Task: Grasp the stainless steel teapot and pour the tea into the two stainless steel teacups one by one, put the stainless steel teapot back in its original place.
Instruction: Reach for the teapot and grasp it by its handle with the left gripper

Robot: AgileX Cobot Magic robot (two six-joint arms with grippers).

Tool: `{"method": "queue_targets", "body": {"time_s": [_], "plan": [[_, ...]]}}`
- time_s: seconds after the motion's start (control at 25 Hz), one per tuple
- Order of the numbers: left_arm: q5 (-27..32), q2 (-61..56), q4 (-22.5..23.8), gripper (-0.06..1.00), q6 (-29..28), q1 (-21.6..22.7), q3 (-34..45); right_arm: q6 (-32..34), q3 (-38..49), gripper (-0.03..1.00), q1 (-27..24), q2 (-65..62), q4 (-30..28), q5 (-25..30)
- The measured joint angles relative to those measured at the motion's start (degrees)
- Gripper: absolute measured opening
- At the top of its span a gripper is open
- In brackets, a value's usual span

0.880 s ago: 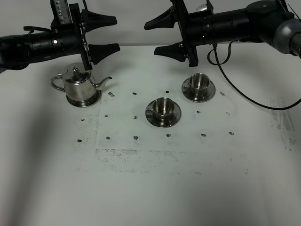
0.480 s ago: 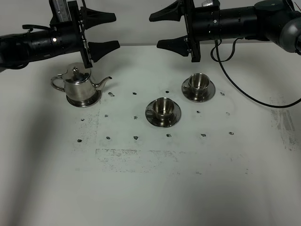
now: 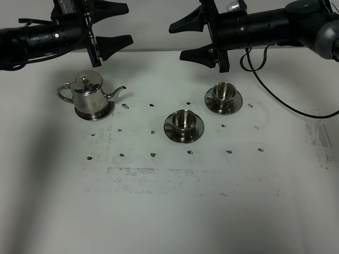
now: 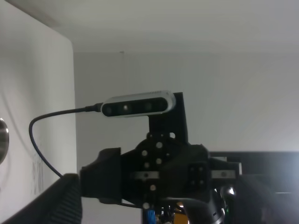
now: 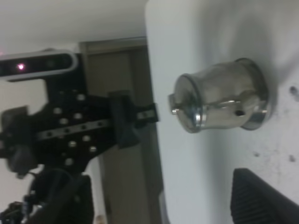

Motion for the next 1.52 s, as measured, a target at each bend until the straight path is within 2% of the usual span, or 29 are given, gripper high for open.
{"method": "queue_targets", "body": {"time_s": [0.24, 0.52, 0.96, 1.16, 1.36, 1.52], "plan": [[0.0, 0.0, 2.4, 0.66, 0.1, 0.5, 0.0, -4.2, 0.0, 0.59, -0.2, 0.0, -1.0, -0.3], [0.1, 0.0, 9.6, 0.66, -1.0, 3.2, 0.0, -8.7, 0.0, 0.59, -4.9, 0.0, -3.9, 3.6], [0.1, -0.7, 14.0, 0.66, -2.5, 5.1, 0.0, -8.6, 0.0, 0.53, -11.1, -0.9, -17.6, 5.7], [0.2, -4.3, 14.3, 0.66, -2.5, 5.2, 0.0, -6.3, 0.0, 0.52, -12.2, -5.1, -27.1, 5.8], [0.2, -7.6, 16.7, 0.66, -3.0, 5.3, 0.0, -1.8, 1.1, 0.52, -12.4, -13.0, -42.5, 6.0], [0.2, -9.3, 18.7, 0.66, -3.9, 5.3, 0.0, 1.0, 6.4, 0.51, -12.4, -22.4, -52.6, 6.1]]}}
